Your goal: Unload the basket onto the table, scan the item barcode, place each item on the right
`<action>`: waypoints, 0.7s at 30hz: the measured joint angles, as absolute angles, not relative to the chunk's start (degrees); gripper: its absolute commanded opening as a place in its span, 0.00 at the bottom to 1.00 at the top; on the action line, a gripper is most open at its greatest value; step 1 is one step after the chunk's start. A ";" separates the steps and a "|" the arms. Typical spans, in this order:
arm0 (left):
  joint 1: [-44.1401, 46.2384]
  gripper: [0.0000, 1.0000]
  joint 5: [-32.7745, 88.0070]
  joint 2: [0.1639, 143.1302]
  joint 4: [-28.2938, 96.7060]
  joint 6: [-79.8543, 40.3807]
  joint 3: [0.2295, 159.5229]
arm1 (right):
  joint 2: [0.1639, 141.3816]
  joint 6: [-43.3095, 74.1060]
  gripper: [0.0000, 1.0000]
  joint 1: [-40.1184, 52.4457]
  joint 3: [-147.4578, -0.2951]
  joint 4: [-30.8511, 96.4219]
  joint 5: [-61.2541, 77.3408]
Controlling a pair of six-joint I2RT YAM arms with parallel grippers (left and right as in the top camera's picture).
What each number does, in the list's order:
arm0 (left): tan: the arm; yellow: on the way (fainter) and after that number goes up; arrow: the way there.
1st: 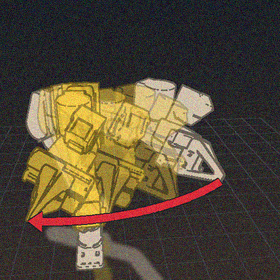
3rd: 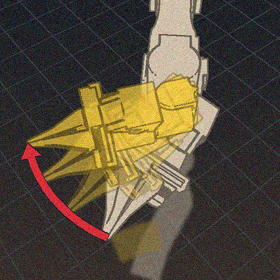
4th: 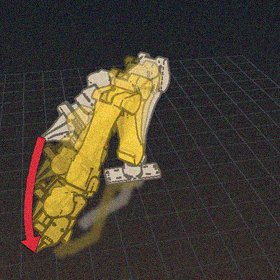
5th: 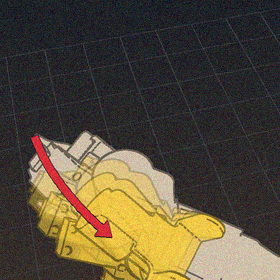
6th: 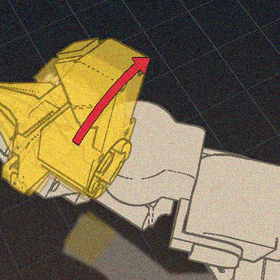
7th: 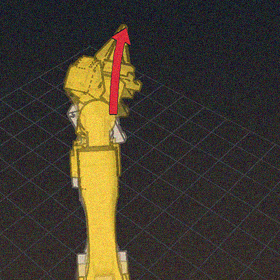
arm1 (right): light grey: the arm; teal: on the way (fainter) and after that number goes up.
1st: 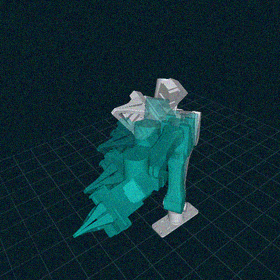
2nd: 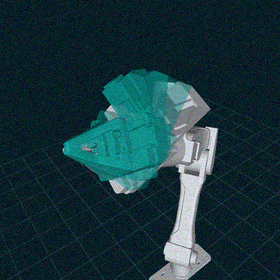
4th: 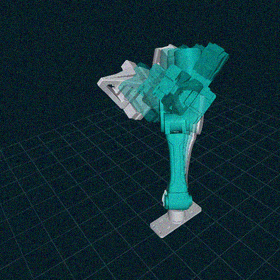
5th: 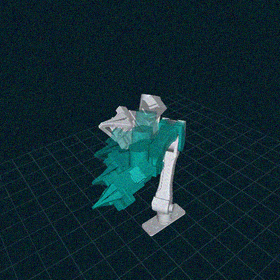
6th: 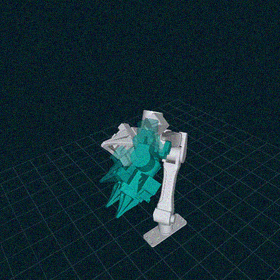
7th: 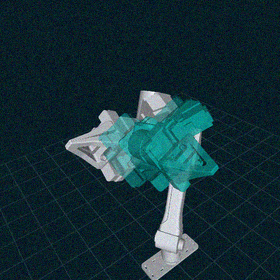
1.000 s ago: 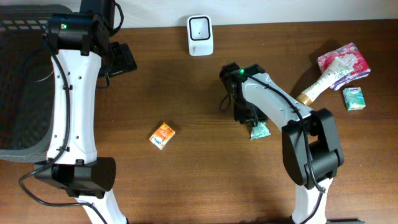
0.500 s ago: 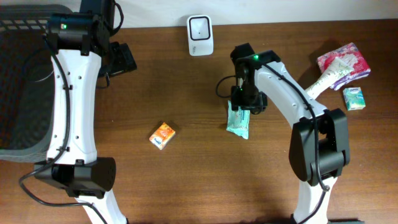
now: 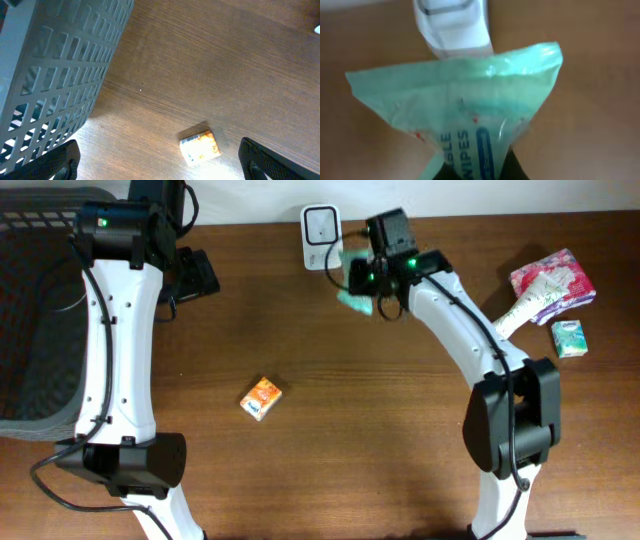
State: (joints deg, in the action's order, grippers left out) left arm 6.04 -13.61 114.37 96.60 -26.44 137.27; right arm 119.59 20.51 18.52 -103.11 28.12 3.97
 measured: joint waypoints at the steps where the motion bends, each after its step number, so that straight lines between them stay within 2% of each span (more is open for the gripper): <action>1: 6.04 0.99 -13.61 114.37 96.62 -26.41 137.27 | 119.98 19.77 0.04 18.52 -103.42 21.98 4.01; 4: 6.04 0.99 -13.58 114.30 96.68 -26.41 137.27 | 122.74 17.47 0.04 18.55 -103.35 2.17 3.70; 8: 6.04 0.99 -13.61 114.30 96.53 -26.41 137.27 | 131.24 16.71 0.04 19.53 -103.44 -15.92 0.93; 12: 6.04 0.99 -13.61 114.30 96.68 -26.41 137.27 | 138.23 16.43 0.04 20.62 -103.24 -22.57 -4.99; 17: 6.04 0.99 -13.61 114.32 96.64 -26.41 137.27 | 138.39 16.45 0.04 20.62 -103.24 -25.32 -6.24; 20: 6.04 0.99 -13.61 114.30 96.68 -26.41 137.27 | 138.91 16.56 0.05 20.62 -103.79 -34.17 -6.44; 21: 6.04 0.99 -13.61 114.30 96.71 -26.41 137.27 | 138.93 16.56 0.05 20.62 -105.51 -32.10 -6.44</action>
State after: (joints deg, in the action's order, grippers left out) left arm 6.04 -13.61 114.30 96.71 -26.41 137.27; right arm 138.93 16.56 20.62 -105.51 -32.10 -6.44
